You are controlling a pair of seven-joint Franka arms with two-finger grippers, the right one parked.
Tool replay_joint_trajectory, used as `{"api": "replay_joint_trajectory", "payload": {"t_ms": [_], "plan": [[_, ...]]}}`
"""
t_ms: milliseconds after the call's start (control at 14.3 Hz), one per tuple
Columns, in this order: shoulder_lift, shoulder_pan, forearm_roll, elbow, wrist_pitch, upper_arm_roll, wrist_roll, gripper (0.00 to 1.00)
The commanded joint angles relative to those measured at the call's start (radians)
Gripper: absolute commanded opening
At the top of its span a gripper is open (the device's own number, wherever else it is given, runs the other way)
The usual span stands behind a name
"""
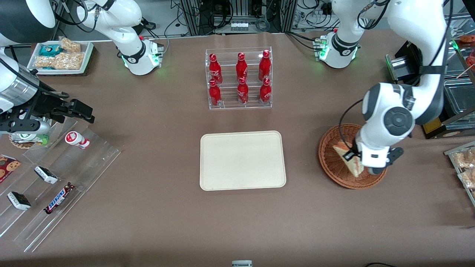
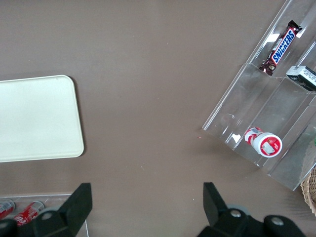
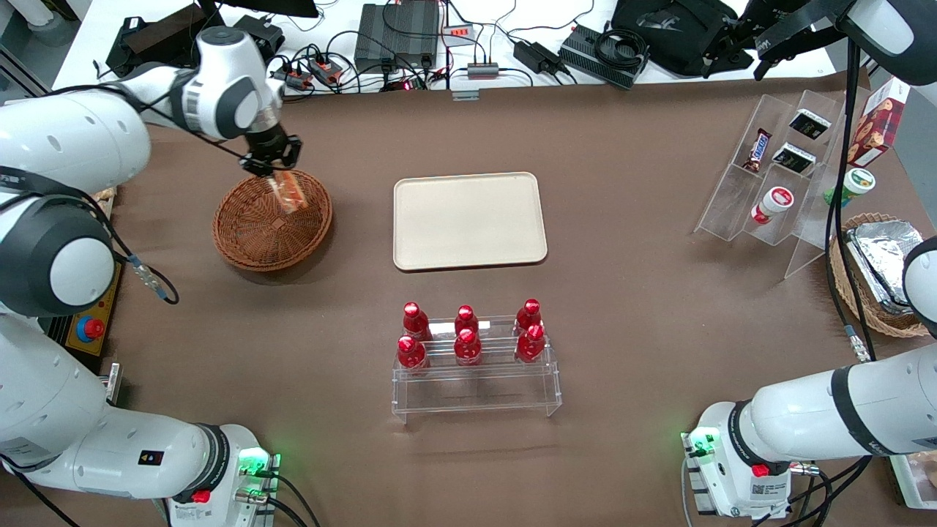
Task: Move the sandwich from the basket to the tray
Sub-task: 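Lift the sandwich and carry it over the cream tray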
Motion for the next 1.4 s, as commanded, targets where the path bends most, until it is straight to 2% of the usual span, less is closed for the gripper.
{"api": "replay_joint_trajectory", "payload": {"t_ms": [0,350,560,770,1190,1330], "plan": [[0.091,-0.112,0.006,0.109,-0.012,0.007,0.018,0.08],[0.264,-0.298,-0.036,0.323,-0.006,0.007,0.003,0.08],[0.335,-0.402,-0.034,0.367,0.106,0.007,-0.012,0.08],[0.372,-0.462,-0.03,0.37,0.189,0.007,-0.048,0.08],[0.448,-0.525,-0.022,0.43,0.218,0.014,-0.088,0.1],[0.467,-0.542,-0.016,0.428,0.246,0.018,-0.1,0.13]]}}
